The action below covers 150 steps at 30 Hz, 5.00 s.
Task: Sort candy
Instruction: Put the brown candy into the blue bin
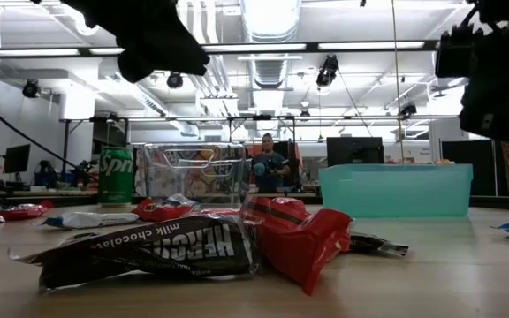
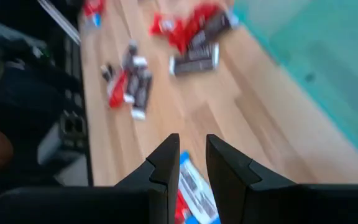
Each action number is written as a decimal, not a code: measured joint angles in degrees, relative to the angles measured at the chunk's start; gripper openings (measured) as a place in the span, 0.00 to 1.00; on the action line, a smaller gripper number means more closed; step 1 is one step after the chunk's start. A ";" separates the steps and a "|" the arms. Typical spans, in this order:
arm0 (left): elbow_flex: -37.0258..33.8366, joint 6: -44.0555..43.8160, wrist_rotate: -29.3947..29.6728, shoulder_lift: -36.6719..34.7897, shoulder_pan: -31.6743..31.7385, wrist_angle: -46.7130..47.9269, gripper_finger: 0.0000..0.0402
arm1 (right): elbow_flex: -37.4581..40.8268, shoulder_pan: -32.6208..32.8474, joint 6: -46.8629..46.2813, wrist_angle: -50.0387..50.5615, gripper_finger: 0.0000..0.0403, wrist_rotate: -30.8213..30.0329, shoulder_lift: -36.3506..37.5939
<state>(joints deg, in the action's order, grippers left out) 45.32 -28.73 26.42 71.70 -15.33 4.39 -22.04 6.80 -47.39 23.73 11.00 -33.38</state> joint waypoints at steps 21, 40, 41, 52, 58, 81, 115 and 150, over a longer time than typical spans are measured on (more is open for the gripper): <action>0.00 -0.60 2.18 0.07 -2.98 -2.28 0.22 | -9.99 21.81 -18.12 25.54 0.17 2.13 -16.11; 0.00 0.14 1.92 0.08 -3.07 -2.24 0.22 | -17.57 27.60 8.14 31.36 0.24 -3.81 -32.12; 0.00 0.15 1.59 0.08 -3.07 -2.24 0.22 | -17.57 27.60 8.33 30.09 0.26 -4.16 -32.59; 0.00 0.73 1.38 0.08 -3.07 -2.21 0.22 | -17.55 27.56 8.63 27.41 0.48 -8.03 -40.66; 0.00 1.05 1.42 0.08 -3.07 -2.21 0.22 | -17.41 27.42 9.52 23.53 0.50 -9.56 -44.14; 0.00 3.00 3.04 1.92 -3.07 -5.86 0.22 | -16.30 27.22 9.40 21.26 0.04 -12.07 -41.63; -0.02 5.66 3.14 2.16 -3.07 -10.98 0.22 | -22.95 -2.35 38.13 14.07 0.03 -30.72 -30.99; -0.04 -1.28 2.87 2.16 -5.78 -8.30 0.22 | -23.41 -4.30 33.00 11.16 0.29 -15.65 -28.60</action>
<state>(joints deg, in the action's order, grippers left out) 45.28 -30.01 29.28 73.87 -21.11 -3.91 -45.45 2.50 -14.39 34.89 -4.65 -61.98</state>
